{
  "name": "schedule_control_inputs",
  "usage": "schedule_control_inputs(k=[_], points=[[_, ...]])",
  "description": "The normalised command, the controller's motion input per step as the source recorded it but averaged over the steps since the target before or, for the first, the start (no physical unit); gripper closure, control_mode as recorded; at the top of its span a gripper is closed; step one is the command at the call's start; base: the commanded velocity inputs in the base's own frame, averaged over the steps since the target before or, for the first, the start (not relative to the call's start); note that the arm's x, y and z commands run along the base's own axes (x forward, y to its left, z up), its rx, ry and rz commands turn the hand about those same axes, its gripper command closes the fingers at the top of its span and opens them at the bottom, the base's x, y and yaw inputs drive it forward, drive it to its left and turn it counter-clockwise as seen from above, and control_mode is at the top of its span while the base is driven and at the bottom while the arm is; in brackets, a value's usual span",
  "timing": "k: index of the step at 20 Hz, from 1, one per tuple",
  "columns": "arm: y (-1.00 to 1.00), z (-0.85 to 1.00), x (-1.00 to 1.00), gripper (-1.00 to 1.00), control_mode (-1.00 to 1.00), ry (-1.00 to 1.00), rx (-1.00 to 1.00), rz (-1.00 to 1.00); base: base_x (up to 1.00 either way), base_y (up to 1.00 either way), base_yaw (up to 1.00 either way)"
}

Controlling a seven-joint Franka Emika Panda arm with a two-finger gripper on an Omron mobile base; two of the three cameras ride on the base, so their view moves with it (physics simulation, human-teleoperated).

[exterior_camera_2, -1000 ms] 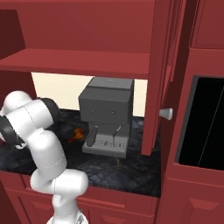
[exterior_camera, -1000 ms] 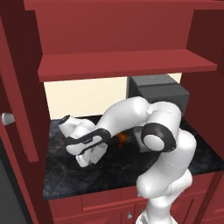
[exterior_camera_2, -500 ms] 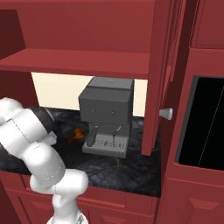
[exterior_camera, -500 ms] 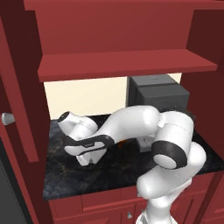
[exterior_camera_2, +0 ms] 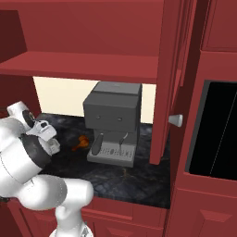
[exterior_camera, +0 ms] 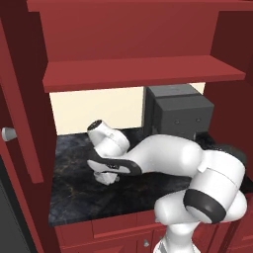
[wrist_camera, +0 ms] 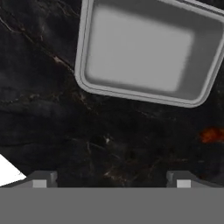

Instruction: Retrieve the tupperware from the cabinet, then place the raw meat into the tupperware to avoid contamination.

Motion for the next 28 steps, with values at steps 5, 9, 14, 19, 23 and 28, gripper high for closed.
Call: schedule_control_inputs(k=[5,9,14,19,23,28], points=[[-0.57,0.02,0.11,-1.00,-1.00,0.00,0.14,-0.22,0.00,0.00,0.00],[-0.52,0.00,0.18,-1.00,-1.00,-0.03,0.17,-0.24,0.00,0.00,0.00],[-0.18,0.00,0.16,-1.00,-1.00,-0.10,0.09,-0.35,0.00,0.00,0.00],[-0.18,-0.03,0.14,-1.00,-1.00,-0.03,0.08,-0.37,0.00,0.00,0.00],[-0.18,-0.02,0.24,-1.00,-1.00,0.00,0.07,-0.32,0.00,0.00,0.00],[-0.06,0.00,0.30,-1.00,-1.00,-0.03,0.03,-0.30,0.00,0.00,0.00]])
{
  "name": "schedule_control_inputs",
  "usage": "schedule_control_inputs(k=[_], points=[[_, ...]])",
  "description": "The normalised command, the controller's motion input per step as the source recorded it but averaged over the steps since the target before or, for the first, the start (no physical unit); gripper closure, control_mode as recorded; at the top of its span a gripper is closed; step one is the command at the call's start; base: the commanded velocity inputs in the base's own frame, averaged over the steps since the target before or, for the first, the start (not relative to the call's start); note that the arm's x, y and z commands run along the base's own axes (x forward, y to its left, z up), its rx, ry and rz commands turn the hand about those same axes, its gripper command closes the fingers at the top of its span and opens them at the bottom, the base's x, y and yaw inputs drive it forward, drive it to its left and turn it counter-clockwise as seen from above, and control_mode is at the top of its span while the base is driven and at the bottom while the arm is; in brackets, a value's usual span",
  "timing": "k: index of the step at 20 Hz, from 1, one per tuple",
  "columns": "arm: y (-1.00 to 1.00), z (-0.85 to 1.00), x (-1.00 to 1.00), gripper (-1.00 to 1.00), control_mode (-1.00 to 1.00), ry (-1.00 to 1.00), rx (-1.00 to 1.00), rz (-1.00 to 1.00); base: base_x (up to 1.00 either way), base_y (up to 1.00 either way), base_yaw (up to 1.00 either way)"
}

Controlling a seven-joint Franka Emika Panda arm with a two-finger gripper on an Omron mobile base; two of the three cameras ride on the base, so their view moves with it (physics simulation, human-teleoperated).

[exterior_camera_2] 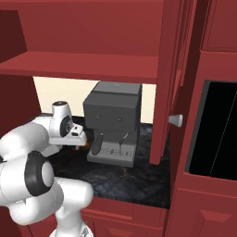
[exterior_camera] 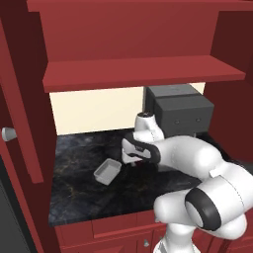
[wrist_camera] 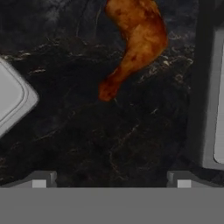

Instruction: Retrieve the tupperware from the cabinet, then place the raw meat into the tupperware to avoid contamination.

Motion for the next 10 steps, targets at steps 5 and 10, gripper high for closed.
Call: schedule_control_inputs(k=[5,10], points=[[0.02,0.00,0.14,-1.00,-1.00,-0.09,0.00,-0.27,0.00,0.00,0.00],[0.00,0.00,0.22,-1.00,-1.00,-0.10,0.00,-0.29,0.00,0.00,0.00]])
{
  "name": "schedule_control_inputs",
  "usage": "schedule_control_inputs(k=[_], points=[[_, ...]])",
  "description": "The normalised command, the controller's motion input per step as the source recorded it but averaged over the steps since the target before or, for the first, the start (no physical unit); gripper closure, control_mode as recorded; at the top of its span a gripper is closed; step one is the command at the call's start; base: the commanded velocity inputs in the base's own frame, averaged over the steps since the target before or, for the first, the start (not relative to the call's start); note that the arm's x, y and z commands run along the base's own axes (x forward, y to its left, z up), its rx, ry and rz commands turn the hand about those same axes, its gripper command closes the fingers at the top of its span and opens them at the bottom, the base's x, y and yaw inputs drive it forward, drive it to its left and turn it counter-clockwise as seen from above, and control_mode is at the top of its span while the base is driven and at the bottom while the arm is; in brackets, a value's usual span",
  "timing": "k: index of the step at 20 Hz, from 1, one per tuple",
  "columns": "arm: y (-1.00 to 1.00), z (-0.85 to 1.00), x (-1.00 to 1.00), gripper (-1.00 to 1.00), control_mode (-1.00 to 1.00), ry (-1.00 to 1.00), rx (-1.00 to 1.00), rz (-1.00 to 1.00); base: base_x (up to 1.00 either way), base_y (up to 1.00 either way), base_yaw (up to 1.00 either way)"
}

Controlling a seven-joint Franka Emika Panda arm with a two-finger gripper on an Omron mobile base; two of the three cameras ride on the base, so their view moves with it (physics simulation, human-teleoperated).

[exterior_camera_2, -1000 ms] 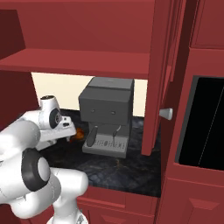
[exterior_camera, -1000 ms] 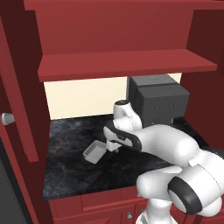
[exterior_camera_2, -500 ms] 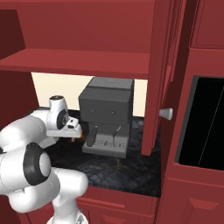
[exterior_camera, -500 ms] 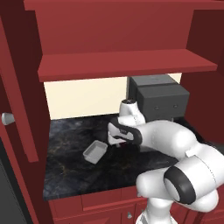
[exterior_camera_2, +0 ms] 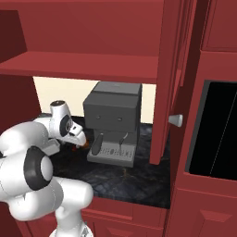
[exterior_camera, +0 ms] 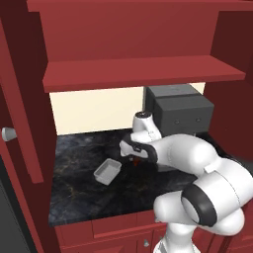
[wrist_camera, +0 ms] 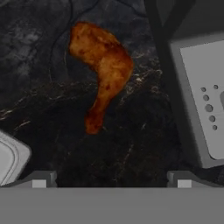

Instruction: Retrieve the tupperware from the cabinet, then place the raw meat into the tupperware to avoid contamination.

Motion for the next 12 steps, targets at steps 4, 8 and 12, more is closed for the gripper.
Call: schedule_control_inputs(k=[4,8,12], points=[[0.05,-0.01,0.28,-1.00,-1.00,-0.03,0.00,-0.23,0.00,0.00,0.00],[0.04,-0.08,0.25,-1.00,-1.00,0.00,0.01,-0.17,0.00,0.00,0.00],[0.00,-0.13,0.26,-1.00,-1.00,0.00,0.04,-0.13,0.00,0.00,0.00]])
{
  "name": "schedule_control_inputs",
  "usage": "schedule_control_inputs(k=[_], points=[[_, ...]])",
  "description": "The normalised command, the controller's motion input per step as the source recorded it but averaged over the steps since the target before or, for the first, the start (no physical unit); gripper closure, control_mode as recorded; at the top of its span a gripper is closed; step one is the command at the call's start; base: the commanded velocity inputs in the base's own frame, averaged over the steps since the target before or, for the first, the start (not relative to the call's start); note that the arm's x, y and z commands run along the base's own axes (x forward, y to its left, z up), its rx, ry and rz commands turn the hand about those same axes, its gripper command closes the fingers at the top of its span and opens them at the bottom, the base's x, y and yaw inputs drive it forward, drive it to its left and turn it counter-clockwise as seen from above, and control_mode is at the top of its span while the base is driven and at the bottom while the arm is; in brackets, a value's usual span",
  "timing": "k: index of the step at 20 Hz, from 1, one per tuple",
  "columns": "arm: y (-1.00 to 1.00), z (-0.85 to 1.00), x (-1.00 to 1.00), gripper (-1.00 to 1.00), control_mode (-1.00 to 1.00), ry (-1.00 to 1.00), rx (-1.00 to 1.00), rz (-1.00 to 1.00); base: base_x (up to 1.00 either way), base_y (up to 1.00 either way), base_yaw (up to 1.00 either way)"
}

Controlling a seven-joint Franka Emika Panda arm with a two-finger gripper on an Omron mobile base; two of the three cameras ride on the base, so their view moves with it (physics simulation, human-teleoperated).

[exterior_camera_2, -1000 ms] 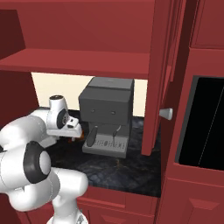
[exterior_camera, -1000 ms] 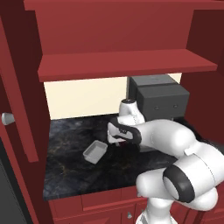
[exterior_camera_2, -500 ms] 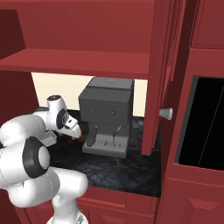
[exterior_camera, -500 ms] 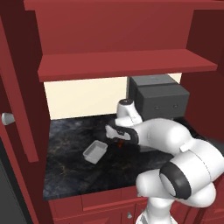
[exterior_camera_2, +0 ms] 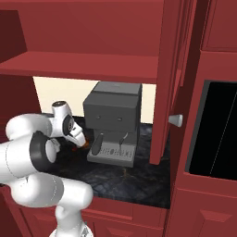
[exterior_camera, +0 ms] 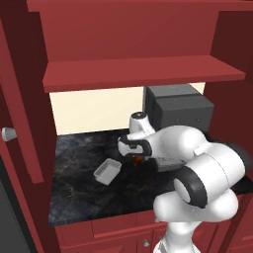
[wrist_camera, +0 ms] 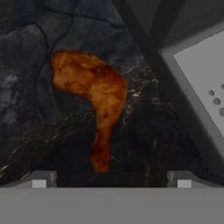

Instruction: Retrieve the tupperware from the cabinet, then place the raw meat into the tupperware to avoid contamination.

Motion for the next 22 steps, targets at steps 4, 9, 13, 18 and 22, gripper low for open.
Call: schedule_control_inputs(k=[4,9,13,18,22], points=[[0.00,-0.21,0.20,-1.00,-1.00,0.02,0.02,-0.11,0.00,0.00,0.00],[0.00,-0.24,0.24,-1.00,-1.00,0.00,0.01,-0.10,0.00,0.00,0.00],[0.00,-0.20,0.18,-1.00,-1.00,0.00,0.00,-0.09,0.00,0.00,0.00],[0.00,-0.25,0.03,-1.00,-1.00,0.04,0.03,-0.11,0.00,0.00,0.00],[0.00,-0.28,0.00,-1.00,-1.00,0.04,0.04,-0.12,0.00,0.00,0.00]])
